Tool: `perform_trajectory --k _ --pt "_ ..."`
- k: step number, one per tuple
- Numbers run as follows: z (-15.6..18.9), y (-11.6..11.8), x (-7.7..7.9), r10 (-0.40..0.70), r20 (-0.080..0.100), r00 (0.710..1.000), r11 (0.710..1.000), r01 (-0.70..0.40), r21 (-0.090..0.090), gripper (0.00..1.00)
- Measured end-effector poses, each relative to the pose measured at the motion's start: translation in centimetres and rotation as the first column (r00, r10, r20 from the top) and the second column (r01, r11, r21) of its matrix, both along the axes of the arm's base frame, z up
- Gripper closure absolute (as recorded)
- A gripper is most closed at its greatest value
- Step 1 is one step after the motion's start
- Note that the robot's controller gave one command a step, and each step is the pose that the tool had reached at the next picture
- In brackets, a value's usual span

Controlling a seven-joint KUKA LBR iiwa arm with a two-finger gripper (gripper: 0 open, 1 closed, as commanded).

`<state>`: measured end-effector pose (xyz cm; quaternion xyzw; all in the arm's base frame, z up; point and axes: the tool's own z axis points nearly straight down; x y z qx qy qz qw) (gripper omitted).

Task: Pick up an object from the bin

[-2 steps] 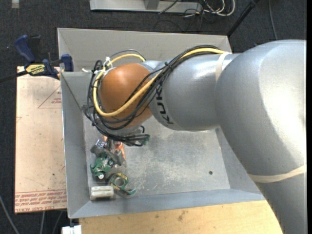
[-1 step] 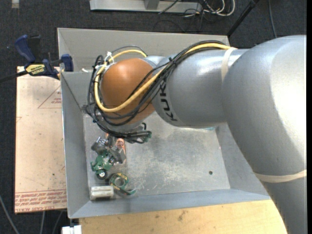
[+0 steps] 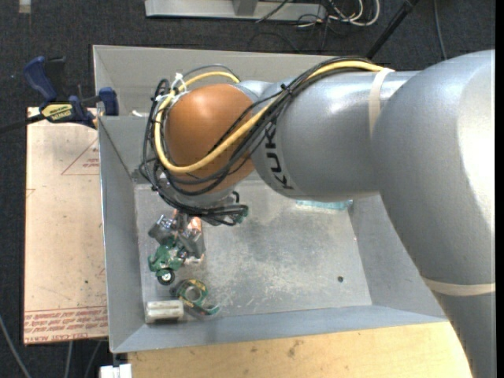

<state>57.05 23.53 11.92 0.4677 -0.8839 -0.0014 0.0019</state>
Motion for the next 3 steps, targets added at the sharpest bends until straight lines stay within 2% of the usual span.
perform_trajectory --k 3 --pt "5.1 0.1 0.2 -0.001 0.011 1.000 1.000 0.001 0.003 1.00"
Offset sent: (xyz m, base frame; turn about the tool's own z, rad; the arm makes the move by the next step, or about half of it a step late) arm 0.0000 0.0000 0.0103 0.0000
